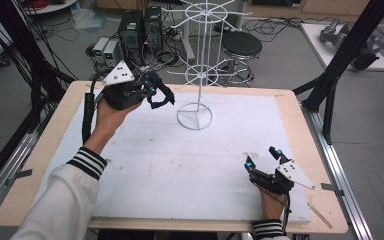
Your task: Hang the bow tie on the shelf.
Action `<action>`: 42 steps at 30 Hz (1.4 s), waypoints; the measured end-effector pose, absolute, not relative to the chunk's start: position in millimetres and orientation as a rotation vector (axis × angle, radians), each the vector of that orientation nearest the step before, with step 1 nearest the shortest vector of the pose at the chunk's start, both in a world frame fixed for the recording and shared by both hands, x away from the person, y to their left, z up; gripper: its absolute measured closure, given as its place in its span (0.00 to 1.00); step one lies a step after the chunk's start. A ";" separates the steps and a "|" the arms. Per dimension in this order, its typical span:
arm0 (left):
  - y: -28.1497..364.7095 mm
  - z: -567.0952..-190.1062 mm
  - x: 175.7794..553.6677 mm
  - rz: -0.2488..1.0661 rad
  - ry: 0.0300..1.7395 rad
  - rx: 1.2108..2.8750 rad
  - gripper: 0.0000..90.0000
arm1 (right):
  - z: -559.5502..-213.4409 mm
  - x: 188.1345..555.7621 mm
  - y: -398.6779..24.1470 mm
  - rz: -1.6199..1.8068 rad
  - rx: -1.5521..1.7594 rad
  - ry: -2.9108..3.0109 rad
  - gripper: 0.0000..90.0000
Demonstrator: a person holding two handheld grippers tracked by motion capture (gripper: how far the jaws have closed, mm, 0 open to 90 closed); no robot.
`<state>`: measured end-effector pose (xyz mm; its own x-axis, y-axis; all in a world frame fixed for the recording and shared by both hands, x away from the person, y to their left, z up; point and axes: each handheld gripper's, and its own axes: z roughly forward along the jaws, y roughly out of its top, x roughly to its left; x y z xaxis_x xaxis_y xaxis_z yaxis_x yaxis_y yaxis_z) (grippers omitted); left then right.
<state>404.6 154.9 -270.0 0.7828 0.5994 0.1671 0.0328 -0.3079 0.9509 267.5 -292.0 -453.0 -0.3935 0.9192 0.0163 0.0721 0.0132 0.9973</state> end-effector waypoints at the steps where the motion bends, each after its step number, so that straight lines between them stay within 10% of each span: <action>1: 153.7 -269.4 403.6 0.604 0.481 1.815 0.98 | -452.9 267.6 -292.1 1.466 1.046 1.561 0.12; 42: 91.5 -257.9 391.5 0.493 0.308 1.805 0.98 | -453.0 267.5 -292.1 1.469 1.052 1.558 0.12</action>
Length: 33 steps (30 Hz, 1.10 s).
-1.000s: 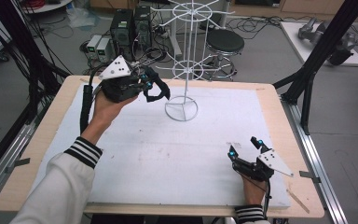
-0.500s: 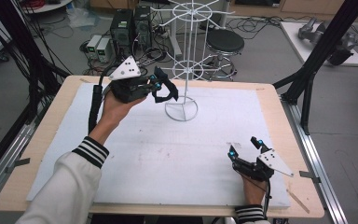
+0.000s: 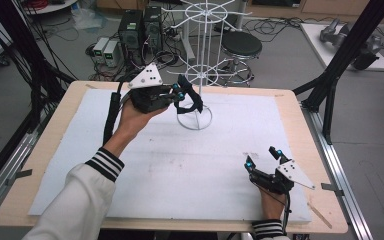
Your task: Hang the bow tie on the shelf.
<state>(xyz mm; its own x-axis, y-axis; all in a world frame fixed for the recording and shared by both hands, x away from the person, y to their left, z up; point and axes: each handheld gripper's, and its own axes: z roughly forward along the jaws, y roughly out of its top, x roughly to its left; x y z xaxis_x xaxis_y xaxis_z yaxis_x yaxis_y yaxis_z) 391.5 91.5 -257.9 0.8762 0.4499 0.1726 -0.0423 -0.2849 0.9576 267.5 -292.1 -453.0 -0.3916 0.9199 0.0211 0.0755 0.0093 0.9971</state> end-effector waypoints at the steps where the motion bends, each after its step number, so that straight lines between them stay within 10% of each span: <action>1: 89.6 -257.9 391.4 0.490 0.300 1.801 0.98 | -453.0 267.5 -292.2 1.468 1.052 1.558 0.12; 33: 67.3 -254.0 385.7 0.456 0.264 1.760 0.98 | -453.0 267.5 -292.2 1.468 1.052 1.558 0.12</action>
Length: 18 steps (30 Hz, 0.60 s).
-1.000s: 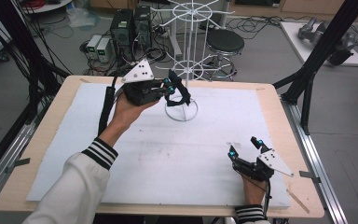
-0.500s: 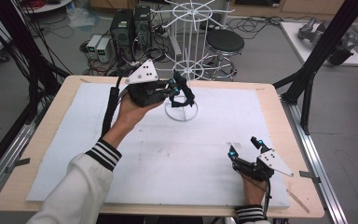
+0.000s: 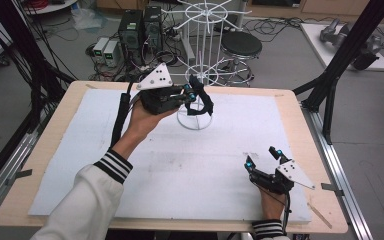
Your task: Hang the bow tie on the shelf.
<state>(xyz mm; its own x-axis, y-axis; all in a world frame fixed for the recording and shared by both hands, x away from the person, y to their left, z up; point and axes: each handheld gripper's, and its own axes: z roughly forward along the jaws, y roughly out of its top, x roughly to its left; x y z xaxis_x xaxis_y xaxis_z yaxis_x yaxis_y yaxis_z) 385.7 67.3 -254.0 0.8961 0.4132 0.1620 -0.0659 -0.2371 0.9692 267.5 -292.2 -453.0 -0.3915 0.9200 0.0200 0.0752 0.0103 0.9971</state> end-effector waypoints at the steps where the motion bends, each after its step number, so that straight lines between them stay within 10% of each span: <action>1: 66.1 -255.5 387.6 0.454 0.269 1.761 0.98 | -453.0 267.5 -292.1 1.469 1.053 1.558 0.12; 18: 55.3 -277.1 415.1 0.472 0.378 1.756 0.98 | -453.0 267.7 -292.8 1.475 1.057 1.555 0.12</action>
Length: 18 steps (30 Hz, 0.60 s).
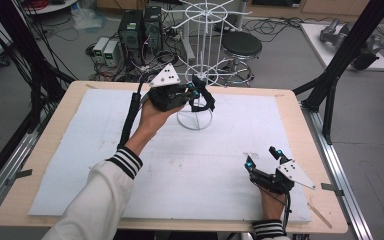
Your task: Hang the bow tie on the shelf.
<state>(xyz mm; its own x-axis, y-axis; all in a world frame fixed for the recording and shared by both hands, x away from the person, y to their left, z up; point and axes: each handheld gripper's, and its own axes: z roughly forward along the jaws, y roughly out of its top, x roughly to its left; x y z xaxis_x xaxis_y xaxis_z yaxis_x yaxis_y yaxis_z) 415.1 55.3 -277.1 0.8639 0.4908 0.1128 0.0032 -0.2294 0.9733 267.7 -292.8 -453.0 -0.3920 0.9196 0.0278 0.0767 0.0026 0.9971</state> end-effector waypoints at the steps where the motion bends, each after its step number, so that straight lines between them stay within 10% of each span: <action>1: 54.9 -277.6 415.9 0.471 0.389 1.750 0.98 | -453.0 267.7 -292.9 1.475 1.057 1.556 0.12; 18: 52.3 -272.4 423.2 0.520 0.477 1.858 0.98 | -453.0 267.7 -293.0 1.476 1.058 1.557 0.12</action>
<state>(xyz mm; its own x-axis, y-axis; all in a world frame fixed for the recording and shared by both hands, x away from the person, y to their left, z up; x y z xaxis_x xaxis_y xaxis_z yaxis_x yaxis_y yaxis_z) 423.2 52.3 -272.4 0.8229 0.5546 0.1240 0.0761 -0.3238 0.9431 267.7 -293.0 -453.0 -0.3932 0.9190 0.0295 0.0784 0.0015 0.9969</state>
